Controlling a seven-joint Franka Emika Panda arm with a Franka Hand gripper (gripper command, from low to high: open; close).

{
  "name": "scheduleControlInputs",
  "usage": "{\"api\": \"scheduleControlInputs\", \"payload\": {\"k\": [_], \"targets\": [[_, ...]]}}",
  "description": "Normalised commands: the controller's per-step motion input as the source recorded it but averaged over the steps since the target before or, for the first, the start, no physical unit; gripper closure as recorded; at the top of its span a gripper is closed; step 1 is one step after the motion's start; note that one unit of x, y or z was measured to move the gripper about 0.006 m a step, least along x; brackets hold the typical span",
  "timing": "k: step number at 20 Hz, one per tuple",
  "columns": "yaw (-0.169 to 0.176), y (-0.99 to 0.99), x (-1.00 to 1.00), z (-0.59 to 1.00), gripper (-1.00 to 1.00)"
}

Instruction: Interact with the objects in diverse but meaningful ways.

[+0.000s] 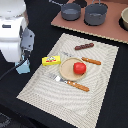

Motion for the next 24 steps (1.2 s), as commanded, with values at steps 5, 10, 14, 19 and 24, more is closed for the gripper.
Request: {"api": "scheduleControlInputs", "payload": {"k": [5,10,14,19,24], "targets": [[0.009,-0.10,-0.10,-0.25,-1.00],[0.012,-0.10,-0.25,-0.35,-1.00],[0.011,-0.14,-0.29,-0.35,-1.00],[0.009,-0.13,-0.34,-0.31,-1.00],[0.012,-0.09,-0.32,-0.24,-1.00]]}}
